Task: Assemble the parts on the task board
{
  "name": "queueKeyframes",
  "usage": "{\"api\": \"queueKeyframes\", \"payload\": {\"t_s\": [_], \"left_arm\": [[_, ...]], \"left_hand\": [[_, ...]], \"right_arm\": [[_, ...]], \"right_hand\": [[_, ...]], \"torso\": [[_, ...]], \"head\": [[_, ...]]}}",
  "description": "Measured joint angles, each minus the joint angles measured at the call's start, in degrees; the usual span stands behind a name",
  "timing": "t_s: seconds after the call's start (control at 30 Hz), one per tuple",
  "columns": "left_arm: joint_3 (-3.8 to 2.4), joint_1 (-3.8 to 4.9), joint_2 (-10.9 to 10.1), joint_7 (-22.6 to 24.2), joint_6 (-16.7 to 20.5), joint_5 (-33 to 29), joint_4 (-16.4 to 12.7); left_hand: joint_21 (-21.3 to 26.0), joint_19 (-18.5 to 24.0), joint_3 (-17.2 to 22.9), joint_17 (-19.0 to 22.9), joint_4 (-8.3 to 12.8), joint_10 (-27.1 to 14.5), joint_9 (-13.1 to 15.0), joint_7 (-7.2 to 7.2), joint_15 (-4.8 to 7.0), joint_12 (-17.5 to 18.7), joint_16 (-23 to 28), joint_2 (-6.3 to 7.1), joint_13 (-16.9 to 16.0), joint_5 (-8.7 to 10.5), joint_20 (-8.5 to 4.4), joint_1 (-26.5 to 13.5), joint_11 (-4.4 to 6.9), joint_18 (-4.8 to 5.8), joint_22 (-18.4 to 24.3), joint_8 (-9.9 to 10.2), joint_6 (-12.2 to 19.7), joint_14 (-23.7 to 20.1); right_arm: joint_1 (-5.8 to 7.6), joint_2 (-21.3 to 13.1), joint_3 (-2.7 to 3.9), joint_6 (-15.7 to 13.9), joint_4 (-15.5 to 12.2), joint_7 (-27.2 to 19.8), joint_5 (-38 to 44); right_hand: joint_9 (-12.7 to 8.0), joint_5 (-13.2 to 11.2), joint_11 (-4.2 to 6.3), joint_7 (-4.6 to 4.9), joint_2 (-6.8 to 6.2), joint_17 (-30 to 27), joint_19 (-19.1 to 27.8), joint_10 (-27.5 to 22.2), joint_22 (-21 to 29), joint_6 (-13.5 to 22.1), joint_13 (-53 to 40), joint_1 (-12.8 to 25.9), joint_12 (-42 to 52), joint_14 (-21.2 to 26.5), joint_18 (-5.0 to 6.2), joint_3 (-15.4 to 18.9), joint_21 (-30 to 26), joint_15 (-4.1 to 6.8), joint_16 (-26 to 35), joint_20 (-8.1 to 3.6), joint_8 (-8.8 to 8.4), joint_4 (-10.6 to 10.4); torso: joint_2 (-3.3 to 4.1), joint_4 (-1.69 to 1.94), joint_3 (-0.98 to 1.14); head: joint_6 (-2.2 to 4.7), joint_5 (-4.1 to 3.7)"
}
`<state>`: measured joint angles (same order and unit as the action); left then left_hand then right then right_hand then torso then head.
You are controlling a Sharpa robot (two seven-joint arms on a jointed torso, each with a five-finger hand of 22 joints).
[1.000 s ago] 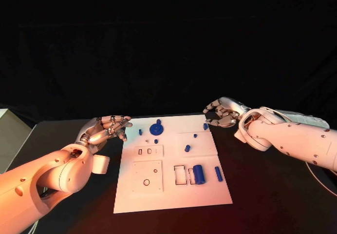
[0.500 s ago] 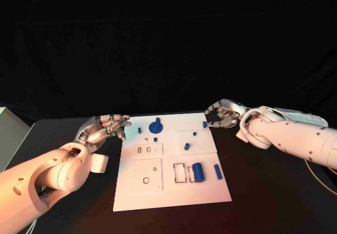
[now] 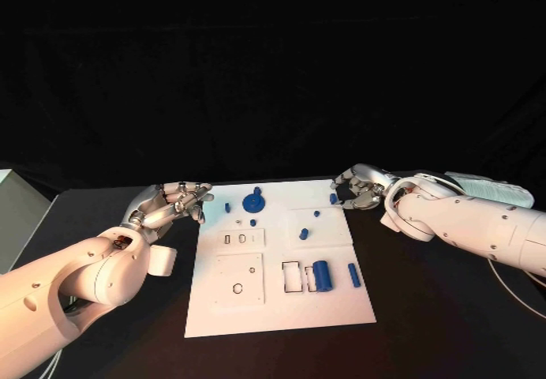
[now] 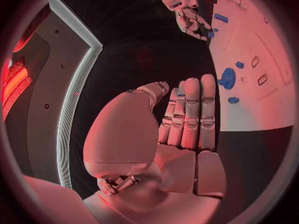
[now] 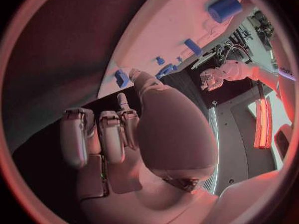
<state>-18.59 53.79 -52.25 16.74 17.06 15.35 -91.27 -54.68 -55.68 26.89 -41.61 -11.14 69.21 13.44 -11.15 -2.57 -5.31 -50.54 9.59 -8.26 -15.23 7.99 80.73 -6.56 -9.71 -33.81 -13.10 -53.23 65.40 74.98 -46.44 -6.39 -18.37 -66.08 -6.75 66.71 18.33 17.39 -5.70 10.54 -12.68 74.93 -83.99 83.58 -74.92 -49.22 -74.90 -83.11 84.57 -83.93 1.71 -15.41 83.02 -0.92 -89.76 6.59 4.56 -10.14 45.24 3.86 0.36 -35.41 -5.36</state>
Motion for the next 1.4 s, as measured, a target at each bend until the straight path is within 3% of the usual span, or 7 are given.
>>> {"api": "queueKeyframes", "payload": {"t_s": [0.4, 0.6, 1.4], "left_arm": [[0.0, 0.0, 0.0, 0.0, -0.1, 0.0, 0.0], [0.0, 0.0, 0.0, -0.1, -0.1, 0.1, 0.0], [0.0, 0.0, -0.1, -0.4, -0.1, 0.1, -0.1]], "left_hand": [[0.0, 0.0, 0.0, 0.0, 0.0, 0.0, 0.0, 0.0, 0.0, 0.0, 0.0, 0.0, 0.0, 0.0, 0.0, 0.0, 0.0, 0.0, 0.0, 0.0, 0.0, 0.0], [0.0, 0.0, 0.0, 0.0, 0.0, 0.0, 0.1, 0.0, 0.0, 0.0, 0.0, 0.0, -0.1, 0.0, 0.0, 0.0, 0.0, 0.0, -0.1, 0.0, 0.0, 0.0], [-0.2, 0.0, 0.0, 0.0, 0.0, -0.2, 0.1, -0.21, 0.0, 0.0, 0.0, 0.0, -0.1, 0.0, -0.02, 0.0, -0.21, 0.0, -0.1, 0.0, 0.2, 0.0]], "right_arm": [[-0.2, 1.2, 0.01, 0.0, 1.5, 1.5, 0.8], [-0.36, 1.7, 0.01, 0.1, 1.9, 1.9, 0.9], [-0.86, 2.6, 0.04, 0.6, 2.3, 2.5, 1.1]], "right_hand": [[0.3, 0.0, 0.13, -0.1, 0.78, 0.0, 0.0, 0.1, 0.0, -2.0, 0.0, -0.8, 0.7, 0.0, 0.0, -0.8, 0.6, 0.0, 0.0, 0.0, 0.51, -0.8], [0.4, -0.3, 0.52, -1.02, 1.67, 0.0, 0.0, 0.5, 0.0, -4.3, 0.0, -0.9, 1.4, 0.0, 0.0, -3.6, 0.9, 0.0, 0.0, 0.0, 1.63, -1.8], [0.4, -0.8, 0.72, -1.18, 1.33, 0.0, 0.0, 0.3, 0.0, -5.1, 0.0, -0.6, 1.5, -0.2, 0.0, -4.8, 1.3, 0.21, 0.0, 0.0, 1.89, -2.2]], "torso": [[-0.05, -0.07, 0.05], [-0.06, -0.07, 0.05], [-0.06, -0.09, 0.06]], "head": [[-0.44, 0.35], [-0.46, 0.32], [-0.95, 0.48]]}}
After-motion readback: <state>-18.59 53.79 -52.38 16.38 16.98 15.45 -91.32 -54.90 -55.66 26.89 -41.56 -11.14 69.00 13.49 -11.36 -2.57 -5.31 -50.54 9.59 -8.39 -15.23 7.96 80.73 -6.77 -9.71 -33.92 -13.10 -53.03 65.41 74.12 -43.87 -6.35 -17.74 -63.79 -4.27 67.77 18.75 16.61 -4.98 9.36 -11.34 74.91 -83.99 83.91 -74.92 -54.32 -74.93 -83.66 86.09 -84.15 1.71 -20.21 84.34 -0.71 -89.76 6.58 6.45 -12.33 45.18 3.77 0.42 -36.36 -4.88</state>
